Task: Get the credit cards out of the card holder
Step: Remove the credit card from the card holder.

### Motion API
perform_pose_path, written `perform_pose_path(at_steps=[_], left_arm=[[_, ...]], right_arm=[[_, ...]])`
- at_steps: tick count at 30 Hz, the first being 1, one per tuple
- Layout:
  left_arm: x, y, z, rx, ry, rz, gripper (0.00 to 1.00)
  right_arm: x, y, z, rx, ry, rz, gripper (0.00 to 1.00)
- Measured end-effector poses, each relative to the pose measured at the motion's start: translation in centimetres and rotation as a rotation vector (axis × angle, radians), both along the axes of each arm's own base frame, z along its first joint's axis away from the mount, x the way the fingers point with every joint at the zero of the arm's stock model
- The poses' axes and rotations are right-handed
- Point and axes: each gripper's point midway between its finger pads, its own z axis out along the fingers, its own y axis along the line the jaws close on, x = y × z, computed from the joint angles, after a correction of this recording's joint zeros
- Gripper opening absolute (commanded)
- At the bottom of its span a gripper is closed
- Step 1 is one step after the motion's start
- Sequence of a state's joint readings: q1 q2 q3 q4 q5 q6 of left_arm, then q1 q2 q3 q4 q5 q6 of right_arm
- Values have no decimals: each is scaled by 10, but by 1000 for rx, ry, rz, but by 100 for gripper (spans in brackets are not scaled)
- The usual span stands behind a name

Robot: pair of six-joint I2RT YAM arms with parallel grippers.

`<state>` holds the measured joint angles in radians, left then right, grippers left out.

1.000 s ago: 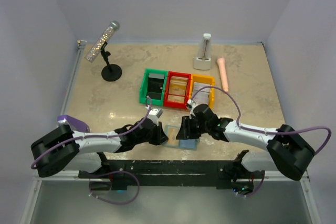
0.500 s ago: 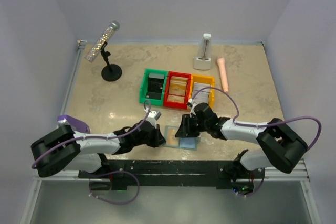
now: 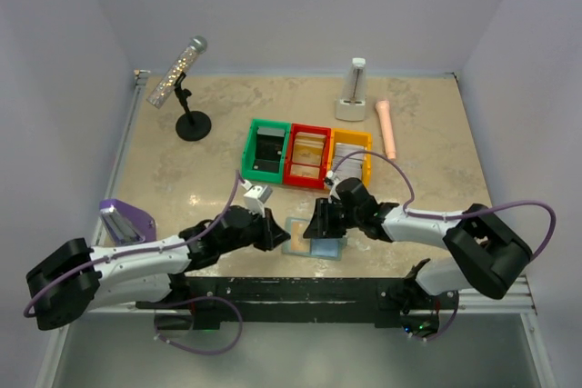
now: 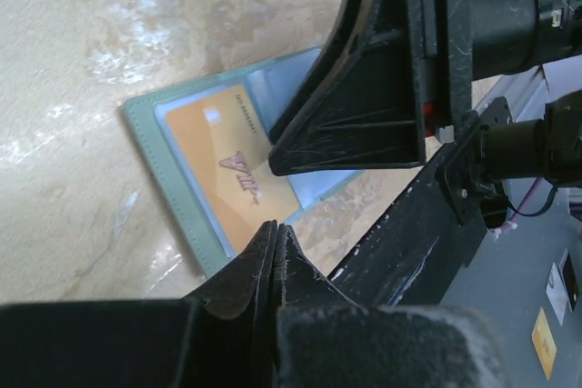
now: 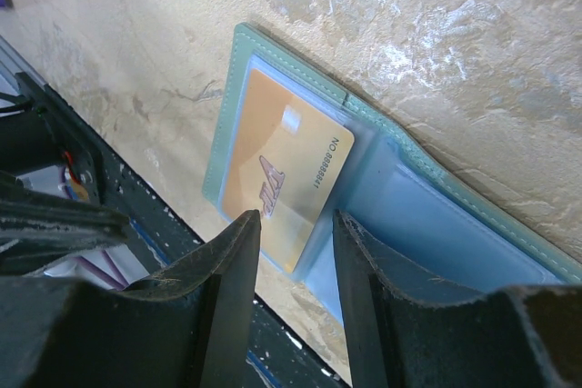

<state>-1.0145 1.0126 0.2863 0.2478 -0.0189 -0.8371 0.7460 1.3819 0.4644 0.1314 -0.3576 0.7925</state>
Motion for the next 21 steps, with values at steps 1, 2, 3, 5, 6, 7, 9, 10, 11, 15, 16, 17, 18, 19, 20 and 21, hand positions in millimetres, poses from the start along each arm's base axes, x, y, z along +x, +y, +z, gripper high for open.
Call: perform_pose_path(at_steps=[1,2,3,5,6,7,9,10,11,15,16,17,18,19,20,21], left_arm=[[-1,-3,2,-6,0,-16,0],[-1,-7,3,-9,-1,-32,0],[-2,-12,3,-10,5,-48,0],[-3,-20,1,-7,16,-75,0],[-3,-22,-1,-4,24,-84,0],[-3,-24,-4,1,31,-91,0],[-4,-25,-14,25,52,-98,0],[-5,-25,-17,36,60,-98,0],[-5,-24,-22,51,69,-98,0],[-3,-23,-35,96,94,-88,0],[-3,-23,-37,103,98,-85,0],[-2,-23,-40,111,101,-82,0],[-2,-22,-42,118,105,-79,0],[-2,-22,-44,123,107,-76,0],[-2,-21,-46,131,109,-73,0],[-1,-20,-49,140,112,-69,0]], right_arm=[[0,0,0,0,0,0,43],[0,0,0,0,0,0,43],[0,0,0,0,0,0,43],[0,1,0,3,-1,0,43],[1,1,0,4,-1,1,43],[1,1,0,7,-1,2,43],[1,2,1,12,-1,1,44],[1,3,1,15,-1,3,44],[1,3,1,18,1,4,44],[-1,6,1,34,10,10,45],[-1,6,1,37,10,10,45],[-1,6,1,40,12,10,45],[-1,6,1,41,13,9,45],[-1,6,2,42,14,9,45],[-1,6,2,42,15,7,45],[-2,6,2,43,17,6,45]])
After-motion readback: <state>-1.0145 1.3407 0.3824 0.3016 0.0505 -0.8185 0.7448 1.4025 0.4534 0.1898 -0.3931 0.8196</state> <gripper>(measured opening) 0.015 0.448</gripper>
